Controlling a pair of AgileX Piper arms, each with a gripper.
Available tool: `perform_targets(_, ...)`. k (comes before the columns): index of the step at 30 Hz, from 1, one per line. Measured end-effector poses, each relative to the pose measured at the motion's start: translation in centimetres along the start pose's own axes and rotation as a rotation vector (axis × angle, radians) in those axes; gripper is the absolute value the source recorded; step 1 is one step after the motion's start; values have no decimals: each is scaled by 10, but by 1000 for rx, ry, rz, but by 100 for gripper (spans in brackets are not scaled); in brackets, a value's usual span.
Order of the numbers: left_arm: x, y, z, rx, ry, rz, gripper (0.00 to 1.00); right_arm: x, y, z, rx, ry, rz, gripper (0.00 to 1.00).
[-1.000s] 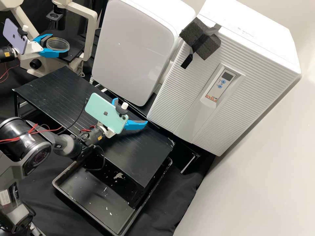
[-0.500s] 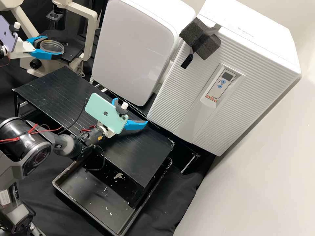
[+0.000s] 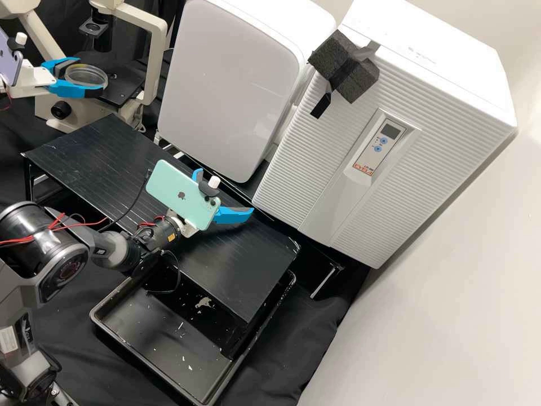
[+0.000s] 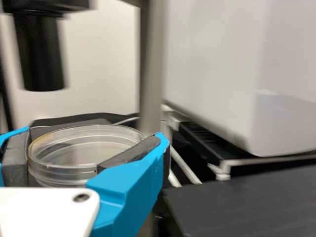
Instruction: Place the petri dish on the bench
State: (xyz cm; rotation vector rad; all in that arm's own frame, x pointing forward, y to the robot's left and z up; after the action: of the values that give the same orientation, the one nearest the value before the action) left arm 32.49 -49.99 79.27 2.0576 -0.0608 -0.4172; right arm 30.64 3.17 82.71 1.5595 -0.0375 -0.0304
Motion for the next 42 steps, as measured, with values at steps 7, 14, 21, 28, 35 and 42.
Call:
perform_targets(7, 3, -11, 55, 121, -249, -67, 0, 0, 0, 0, 0, 0, 0, 100)
perform_targets(14, 8, -16, 97, 145, -444, -108, 0, 0, 0, 0, 0, 0, 0, 100)
perform_targets(21, 27, -25, 127, 79, -550, -160, 0, 0, 0, 0, 0, 0, 0, 100)
perform_targets(28, 42, -30, 147, -38, -598, -215, 0, 0, 0, 0, 0, 0, 0, 100)
perform_targets(35, 50, -48, 165, -51, -627, -272, 0, 0, 0, 0, 0, 0, 0, 100)
perform_targets(42, 55, -67, 170, 35, -622, -303, 0, 0, 0, 0, 0, 0, 0, 100)
